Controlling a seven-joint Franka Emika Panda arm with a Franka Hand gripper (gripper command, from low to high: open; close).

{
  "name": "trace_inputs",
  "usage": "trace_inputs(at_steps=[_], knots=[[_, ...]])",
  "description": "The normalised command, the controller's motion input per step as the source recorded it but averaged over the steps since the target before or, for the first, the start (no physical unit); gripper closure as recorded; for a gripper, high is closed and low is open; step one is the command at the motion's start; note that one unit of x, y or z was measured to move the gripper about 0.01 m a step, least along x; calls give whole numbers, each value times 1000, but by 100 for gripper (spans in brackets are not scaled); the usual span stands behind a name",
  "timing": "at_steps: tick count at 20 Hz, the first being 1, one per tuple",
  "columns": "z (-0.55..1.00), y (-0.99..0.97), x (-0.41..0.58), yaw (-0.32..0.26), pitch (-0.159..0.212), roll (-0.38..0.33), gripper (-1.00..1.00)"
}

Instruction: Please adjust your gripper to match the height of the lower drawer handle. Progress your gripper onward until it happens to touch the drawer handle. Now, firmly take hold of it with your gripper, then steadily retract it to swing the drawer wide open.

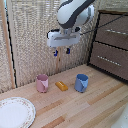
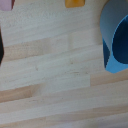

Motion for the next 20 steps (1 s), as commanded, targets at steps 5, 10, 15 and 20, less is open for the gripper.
trace_inputs(at_steps=[5, 10, 15, 20], knots=[[-30, -94, -39, 162, -37, -308, -100], [-3, -187, -73, 161, -72, -375, -100], [-23, -209, -83, 149, -50, -375, -100], [-53, -225, -75, 135, -28, -375, -100]])
